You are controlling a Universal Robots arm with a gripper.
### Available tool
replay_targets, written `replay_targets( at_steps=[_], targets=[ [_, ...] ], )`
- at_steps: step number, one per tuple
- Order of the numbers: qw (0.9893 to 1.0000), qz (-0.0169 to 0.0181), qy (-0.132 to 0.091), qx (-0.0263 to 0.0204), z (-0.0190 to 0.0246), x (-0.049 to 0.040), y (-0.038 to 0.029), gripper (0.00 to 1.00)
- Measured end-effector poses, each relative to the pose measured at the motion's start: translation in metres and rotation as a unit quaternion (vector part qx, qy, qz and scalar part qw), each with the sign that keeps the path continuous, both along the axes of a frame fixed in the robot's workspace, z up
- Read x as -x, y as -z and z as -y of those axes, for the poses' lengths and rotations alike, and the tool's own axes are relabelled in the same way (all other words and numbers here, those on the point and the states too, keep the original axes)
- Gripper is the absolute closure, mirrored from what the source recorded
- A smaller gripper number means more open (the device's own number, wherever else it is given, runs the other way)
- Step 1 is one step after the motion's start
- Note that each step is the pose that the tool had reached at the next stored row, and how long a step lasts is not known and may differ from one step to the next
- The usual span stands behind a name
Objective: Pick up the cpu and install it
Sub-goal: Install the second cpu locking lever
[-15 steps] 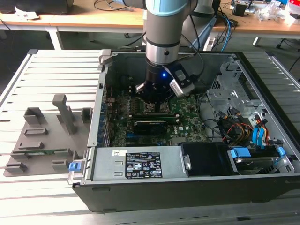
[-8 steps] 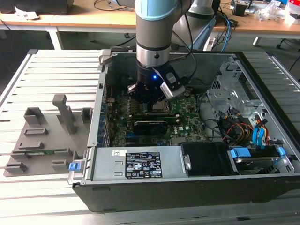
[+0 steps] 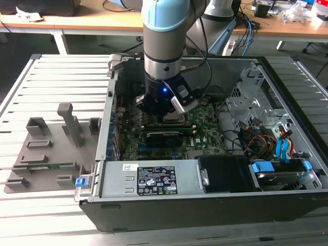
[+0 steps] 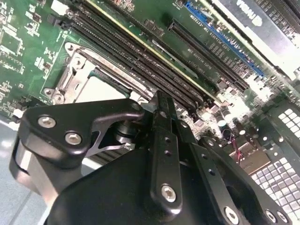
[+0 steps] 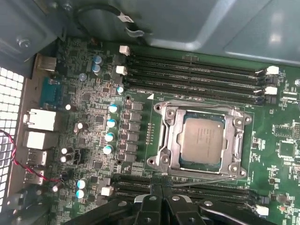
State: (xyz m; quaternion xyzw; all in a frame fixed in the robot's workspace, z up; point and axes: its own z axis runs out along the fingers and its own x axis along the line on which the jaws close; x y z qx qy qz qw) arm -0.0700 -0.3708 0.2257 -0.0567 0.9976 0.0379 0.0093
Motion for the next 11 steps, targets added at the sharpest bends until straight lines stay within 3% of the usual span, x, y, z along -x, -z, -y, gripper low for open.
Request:
replay_targets(
  at_steps=[1, 3, 7, 8, 9, 10, 11],
  targets=[
    [0.9999, 0.0, -0.004, -0.0103, 0.0004, 0.0021, 0.0026, 0.89],
    [0.9999, 0.0, -0.008, -0.0133, 0.0004, 0.0024, 0.0047, 0.89],
    [0.9997, -0.0001, -0.017, -0.0166, 0.0004, 0.0043, 0.0171, 0.89],
    [0.9997, -0.0001, -0.018, -0.019, 0.0004, 0.0051, 0.0173, 0.89],
    [0.9995, 0.0, -0.019, -0.025, 0.0004, 0.0065, 0.0174, 0.89],
    [0.9994, 0.0001, -0.02, -0.0281, 0.0004, 0.0085, 0.0194, 0.89],
    [0.9994, 0.0, -0.021, -0.0285, 0.0004, 0.0092, 0.0211, 0.89]
  ],
)
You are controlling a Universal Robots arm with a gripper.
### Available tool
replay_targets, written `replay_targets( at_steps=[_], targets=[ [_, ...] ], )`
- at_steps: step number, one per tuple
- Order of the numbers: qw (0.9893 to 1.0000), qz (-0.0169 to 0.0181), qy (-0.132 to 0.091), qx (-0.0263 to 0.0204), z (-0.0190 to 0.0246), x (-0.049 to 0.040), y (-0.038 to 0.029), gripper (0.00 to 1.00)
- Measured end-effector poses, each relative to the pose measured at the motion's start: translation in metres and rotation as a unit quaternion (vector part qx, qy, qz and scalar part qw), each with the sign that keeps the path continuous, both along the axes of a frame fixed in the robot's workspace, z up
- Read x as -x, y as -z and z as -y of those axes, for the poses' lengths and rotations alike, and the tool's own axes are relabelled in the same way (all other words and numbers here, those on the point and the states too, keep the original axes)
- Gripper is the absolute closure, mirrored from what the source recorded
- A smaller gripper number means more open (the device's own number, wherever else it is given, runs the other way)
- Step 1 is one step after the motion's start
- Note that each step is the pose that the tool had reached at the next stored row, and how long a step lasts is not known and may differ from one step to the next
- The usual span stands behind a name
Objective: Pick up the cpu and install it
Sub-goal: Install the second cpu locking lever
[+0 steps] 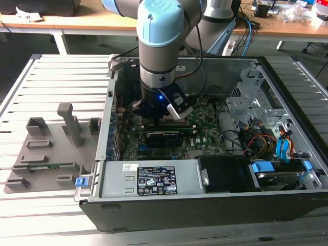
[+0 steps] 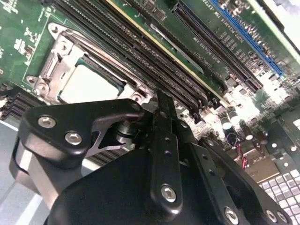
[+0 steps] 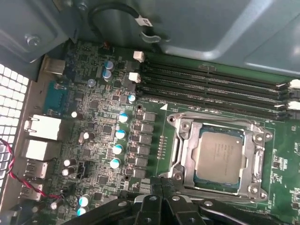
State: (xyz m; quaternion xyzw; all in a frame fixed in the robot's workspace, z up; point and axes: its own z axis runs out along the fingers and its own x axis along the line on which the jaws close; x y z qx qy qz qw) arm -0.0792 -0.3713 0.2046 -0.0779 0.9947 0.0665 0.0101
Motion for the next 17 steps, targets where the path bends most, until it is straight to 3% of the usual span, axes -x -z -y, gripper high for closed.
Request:
replay_targets(
  at_steps=[4, 7, 11, 15, 17],
  targets=[
    [0.9999, 0.0005, -0.011, -0.0035, 0.0, 0.0011, 0.0027, 0.89],
    [0.9998, 0.0009, -0.021, -0.005, 0.0, 0.0011, -0.003, 0.89],
    [0.9997, 0.0009, -0.022, -0.0052, 0.0, 0.0012, -0.0043, 0.89],
    [0.9997, 0.0009, -0.022, -0.0054, -0.0001, 0.0005, -0.0218, 0.89],
    [0.9997, 0.0009, -0.022, -0.0045, -0.0001, -0.0003, -0.0376, 0.89]
  ],
)
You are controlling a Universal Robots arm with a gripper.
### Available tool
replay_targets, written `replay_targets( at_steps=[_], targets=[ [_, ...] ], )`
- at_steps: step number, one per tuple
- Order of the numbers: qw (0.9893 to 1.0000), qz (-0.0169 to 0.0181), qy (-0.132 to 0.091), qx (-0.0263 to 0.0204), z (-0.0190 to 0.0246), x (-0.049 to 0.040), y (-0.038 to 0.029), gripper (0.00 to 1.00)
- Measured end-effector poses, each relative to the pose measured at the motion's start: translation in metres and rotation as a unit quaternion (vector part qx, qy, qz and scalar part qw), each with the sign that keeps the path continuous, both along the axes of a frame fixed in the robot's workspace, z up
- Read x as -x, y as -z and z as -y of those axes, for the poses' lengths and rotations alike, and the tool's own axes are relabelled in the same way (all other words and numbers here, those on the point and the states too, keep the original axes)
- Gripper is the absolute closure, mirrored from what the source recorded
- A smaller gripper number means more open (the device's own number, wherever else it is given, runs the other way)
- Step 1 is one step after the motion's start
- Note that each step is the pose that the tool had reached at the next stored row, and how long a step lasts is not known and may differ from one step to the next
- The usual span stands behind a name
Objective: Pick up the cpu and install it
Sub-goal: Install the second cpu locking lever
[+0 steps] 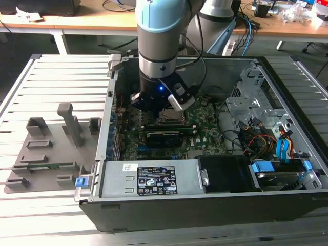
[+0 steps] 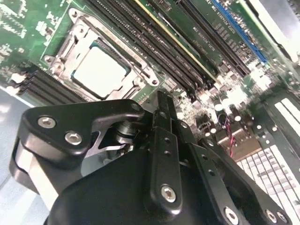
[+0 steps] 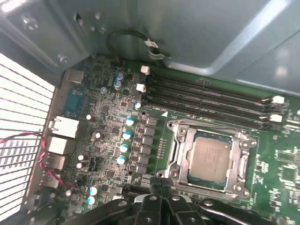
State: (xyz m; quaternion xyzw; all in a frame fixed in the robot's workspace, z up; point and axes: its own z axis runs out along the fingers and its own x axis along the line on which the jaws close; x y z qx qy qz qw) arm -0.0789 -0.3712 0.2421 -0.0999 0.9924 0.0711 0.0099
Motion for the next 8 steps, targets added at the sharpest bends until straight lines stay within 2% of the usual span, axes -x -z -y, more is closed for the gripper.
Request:
replay_targets(
  at_steps=[1, 2, 3, 4, 5, 8],
  targets=[
    [1.0, 0.0, 0.0, 0.001, 0.0, -0.0007, -0.0079, 0.89],
    [1.0, -0.0001, 0.0, 0.0017, 0.0, -0.0029, -0.0118, 0.89],
    [1.0, -0.0009, 0.0, 0.002, 0.0, -0.0083, -0.0131, 0.89],
    [1.0, -0.0033, 0.0, 0.0024, 0.0, -0.0172, -0.0138, 0.89],
    [1.0, -0.0074, 0.0, 0.0028, 0.0, -0.0278, -0.0139, 0.89],
    [0.9999, -0.0115, 0.0, 0.0047, 0.0005, -0.0339, -0.014, 0.89]
  ],
)
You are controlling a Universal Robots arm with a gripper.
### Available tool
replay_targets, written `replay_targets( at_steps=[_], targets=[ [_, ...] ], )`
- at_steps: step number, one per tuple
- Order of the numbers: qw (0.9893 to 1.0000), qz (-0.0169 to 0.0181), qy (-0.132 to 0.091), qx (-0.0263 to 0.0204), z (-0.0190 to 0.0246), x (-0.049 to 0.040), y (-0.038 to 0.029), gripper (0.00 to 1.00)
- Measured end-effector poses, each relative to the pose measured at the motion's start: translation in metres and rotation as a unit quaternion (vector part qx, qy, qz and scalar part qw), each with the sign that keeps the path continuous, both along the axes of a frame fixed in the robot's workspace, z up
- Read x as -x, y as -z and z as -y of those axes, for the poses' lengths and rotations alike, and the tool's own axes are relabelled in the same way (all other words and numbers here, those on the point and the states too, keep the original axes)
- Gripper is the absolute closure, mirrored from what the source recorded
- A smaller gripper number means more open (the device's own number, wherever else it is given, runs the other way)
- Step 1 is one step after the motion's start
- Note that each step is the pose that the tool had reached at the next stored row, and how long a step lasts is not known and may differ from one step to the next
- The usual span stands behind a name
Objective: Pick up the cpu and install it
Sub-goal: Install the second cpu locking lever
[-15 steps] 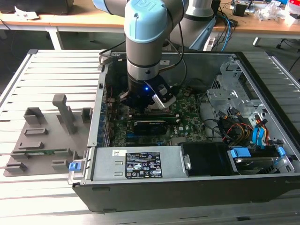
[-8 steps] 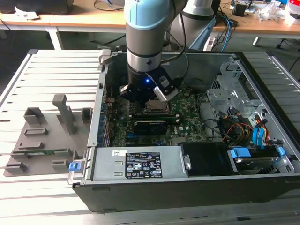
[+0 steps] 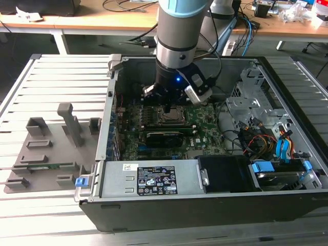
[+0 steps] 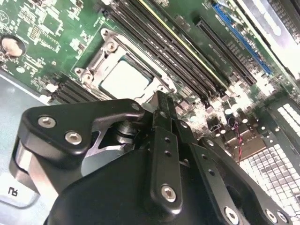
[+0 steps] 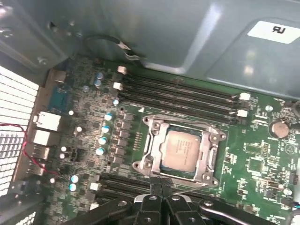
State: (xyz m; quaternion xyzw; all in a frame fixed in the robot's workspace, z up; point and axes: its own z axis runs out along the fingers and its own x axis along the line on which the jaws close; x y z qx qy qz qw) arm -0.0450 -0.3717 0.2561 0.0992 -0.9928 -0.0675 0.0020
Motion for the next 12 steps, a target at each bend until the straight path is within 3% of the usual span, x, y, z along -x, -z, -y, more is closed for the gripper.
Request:
replay_targets(
  at_steps=[1, 4, 5, 6, 8, 9, 12],
  targets=[
    [1.0, -0.0002, 0.0, 0.0004, 0.0011, 0.0, 0.0, 0.89],
    [1.0, -0.0002, 0.0, 0.0006, 0.0118, 0.0, 0.0006, 0.89],
    [1.0, -0.0002, 0.0, 0.0002, 0.0201, 0.0007, 0.0021, 0.89],
    [1.0, -0.0002, 0.0, -0.0063, 0.0241, 0.0019, 0.003, 0.89],
    [0.9995, -0.0002, 0.0, -0.0325, 0.0265, 0.0036, 0.0033, 0.89],
    [0.9992, -0.0002, 0.0, -0.0394, 0.0284, 0.0044, 0.0038, 0.89],
    [0.9992, -0.0002, 0.0, -0.0397, 0.03, 0.0047, 0.0059, 0.89]
  ],
)
